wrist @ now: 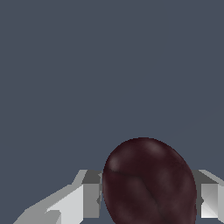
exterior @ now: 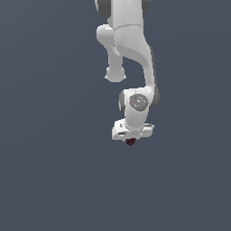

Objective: Pick up the object and move it to a goal position.

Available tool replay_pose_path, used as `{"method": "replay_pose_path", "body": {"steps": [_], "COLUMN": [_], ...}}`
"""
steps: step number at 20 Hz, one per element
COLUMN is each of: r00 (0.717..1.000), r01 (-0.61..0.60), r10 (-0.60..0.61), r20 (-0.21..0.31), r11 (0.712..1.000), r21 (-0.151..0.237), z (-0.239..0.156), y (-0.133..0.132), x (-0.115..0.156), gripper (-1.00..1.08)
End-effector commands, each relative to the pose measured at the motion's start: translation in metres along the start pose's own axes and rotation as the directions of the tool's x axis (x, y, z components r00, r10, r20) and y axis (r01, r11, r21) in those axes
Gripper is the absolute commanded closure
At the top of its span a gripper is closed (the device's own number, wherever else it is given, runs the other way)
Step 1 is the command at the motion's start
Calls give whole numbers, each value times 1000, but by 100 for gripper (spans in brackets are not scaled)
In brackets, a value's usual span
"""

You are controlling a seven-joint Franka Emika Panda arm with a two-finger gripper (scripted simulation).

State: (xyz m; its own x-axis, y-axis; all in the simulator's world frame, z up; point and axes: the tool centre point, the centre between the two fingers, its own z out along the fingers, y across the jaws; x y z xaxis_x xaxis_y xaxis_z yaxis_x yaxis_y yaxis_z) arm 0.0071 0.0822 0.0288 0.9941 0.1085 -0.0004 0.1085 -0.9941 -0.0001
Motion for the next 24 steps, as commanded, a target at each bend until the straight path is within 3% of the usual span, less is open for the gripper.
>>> {"method": "replay_pose_path", "body": {"steps": [1, 13, 24], "r00": [1000, 1000, 1000], "r01": [0, 0, 0], "r10": [0, 0, 0], "r20": [0, 0, 0], "r11": [1000, 1000, 1000], "r21": [0, 0, 0], "z": [1, -15, -86], "y": [0, 3, 20], "x": [0, -5, -28], "gripper": [108, 108, 108]}}
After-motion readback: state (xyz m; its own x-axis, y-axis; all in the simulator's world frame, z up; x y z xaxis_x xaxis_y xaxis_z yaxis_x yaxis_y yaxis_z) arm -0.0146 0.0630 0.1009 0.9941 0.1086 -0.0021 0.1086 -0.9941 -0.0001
